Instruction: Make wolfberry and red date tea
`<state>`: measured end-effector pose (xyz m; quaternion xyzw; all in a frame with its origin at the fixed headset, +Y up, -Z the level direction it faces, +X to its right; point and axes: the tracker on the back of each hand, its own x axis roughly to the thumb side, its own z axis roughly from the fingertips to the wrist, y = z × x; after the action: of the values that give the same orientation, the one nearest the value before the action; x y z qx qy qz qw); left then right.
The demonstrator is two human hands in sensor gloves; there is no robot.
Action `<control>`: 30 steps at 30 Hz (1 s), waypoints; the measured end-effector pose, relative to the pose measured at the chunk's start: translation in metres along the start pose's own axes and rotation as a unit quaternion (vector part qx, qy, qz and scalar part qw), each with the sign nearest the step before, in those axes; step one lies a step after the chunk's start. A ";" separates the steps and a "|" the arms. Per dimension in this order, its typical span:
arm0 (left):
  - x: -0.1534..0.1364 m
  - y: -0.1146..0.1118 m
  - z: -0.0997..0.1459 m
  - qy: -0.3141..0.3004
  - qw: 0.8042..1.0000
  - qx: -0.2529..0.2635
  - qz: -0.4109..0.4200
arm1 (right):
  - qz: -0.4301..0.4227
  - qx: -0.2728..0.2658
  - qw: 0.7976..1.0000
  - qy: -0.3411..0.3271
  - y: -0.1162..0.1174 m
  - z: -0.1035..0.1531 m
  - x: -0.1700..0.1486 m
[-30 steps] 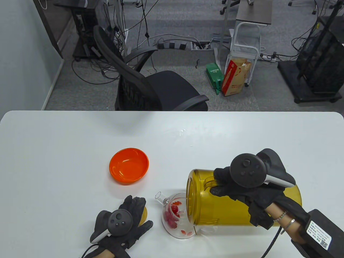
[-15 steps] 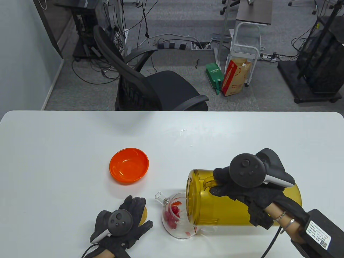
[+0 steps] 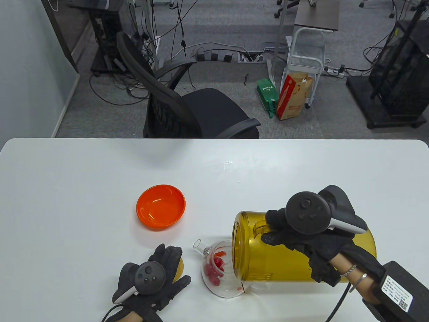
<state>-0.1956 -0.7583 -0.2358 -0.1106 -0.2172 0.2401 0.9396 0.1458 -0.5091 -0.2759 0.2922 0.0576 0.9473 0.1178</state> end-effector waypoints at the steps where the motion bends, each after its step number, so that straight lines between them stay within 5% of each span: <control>1: 0.000 0.000 0.000 0.000 1.000 0.000 0.000 | 0.000 0.000 1.000 0.000 0.000 0.000 0.000; 30: 0.001 0.000 0.000 -0.001 1.000 0.000 -0.001 | 0.006 0.002 1.000 0.001 0.000 0.000 0.003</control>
<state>-0.1952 -0.7581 -0.2354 -0.1099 -0.2181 0.2391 0.9398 0.1430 -0.5079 -0.2745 0.2917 0.0579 0.9482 0.1114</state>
